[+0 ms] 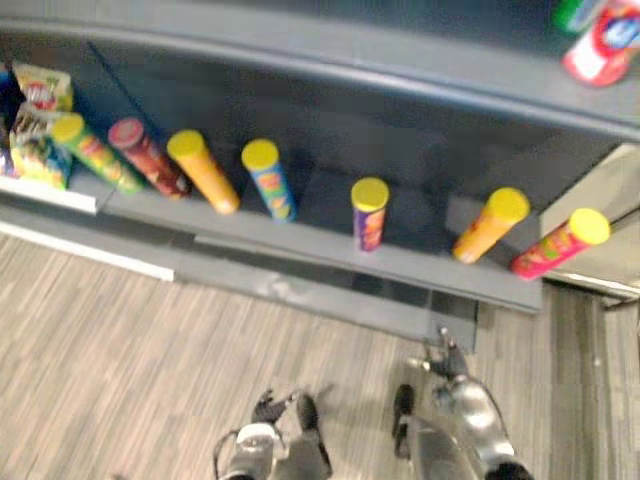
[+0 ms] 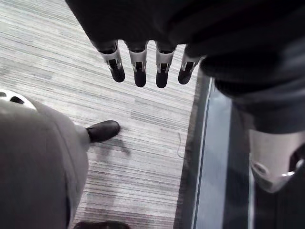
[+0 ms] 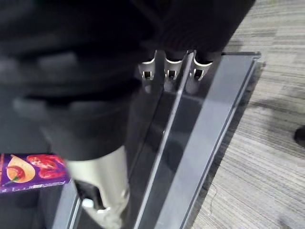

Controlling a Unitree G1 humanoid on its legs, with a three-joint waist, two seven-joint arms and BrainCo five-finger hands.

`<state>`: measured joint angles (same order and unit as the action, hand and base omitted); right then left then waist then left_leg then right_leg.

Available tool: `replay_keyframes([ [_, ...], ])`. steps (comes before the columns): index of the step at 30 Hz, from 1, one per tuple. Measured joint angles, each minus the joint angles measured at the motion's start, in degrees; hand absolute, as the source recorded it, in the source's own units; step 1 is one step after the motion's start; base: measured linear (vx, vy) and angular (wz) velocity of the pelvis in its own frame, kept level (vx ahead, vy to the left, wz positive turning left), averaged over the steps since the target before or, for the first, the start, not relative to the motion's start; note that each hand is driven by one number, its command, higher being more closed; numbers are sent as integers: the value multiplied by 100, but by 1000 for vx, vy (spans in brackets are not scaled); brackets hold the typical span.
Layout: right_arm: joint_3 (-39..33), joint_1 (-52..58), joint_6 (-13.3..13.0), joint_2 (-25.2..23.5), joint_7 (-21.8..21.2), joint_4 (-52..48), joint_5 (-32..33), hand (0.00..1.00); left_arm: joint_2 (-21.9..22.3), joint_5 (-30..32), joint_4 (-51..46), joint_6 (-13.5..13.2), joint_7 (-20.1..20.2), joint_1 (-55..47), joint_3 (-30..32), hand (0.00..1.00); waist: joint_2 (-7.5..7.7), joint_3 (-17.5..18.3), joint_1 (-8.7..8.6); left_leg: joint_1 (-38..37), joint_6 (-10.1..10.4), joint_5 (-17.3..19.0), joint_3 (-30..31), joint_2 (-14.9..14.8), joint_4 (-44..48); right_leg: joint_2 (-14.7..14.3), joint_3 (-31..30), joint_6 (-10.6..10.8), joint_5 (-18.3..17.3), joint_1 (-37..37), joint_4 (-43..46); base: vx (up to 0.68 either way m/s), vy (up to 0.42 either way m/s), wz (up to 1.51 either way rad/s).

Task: Put the gum and the chips on the shelf.

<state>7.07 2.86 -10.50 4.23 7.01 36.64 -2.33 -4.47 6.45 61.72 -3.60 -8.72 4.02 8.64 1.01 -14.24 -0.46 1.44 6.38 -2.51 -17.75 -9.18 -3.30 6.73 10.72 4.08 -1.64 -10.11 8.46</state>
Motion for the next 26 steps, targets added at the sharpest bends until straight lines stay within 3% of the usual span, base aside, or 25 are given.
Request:
replay_keyframes([
  [4,-106,576,-51,-40,-334,568,2,0,11,94,74,-7,-50,-268,306,0,22,336,-74,-326,16,11,-75,13,-207,-39,-43,26,15,272,-154,100,29,-11],
  [11,-1556,707,-204,-148,-643,1482,378,0,133,-193,228,-43,165,-633,765,0,-13,755,-98,-614,50,133,-266,41,-239,-65,-192,115,81,595,-465,40,15,-10],
  [13,-1914,672,-169,-121,-691,1796,532,0,211,-426,263,-85,291,-676,952,0,-38,786,-97,-676,45,153,-246,50,-246,-63,-180,128,99,736,-577,12,7,7],
  [17,-2240,810,180,-17,-746,2575,1015,0,234,-859,434,-88,458,-687,972,0,-99,886,-99,-668,58,216,-254,55,-248,-68,-179,139,135,778,-679,24,2,-2],
  [26,-3097,915,375,-143,-741,2998,1543,0,238,-870,445,-129,693,-719,856,0,-162,915,-108,-770,54,232,-286,69,-241,-88,-162,145,228,945,-903,54,-4,-2],
])
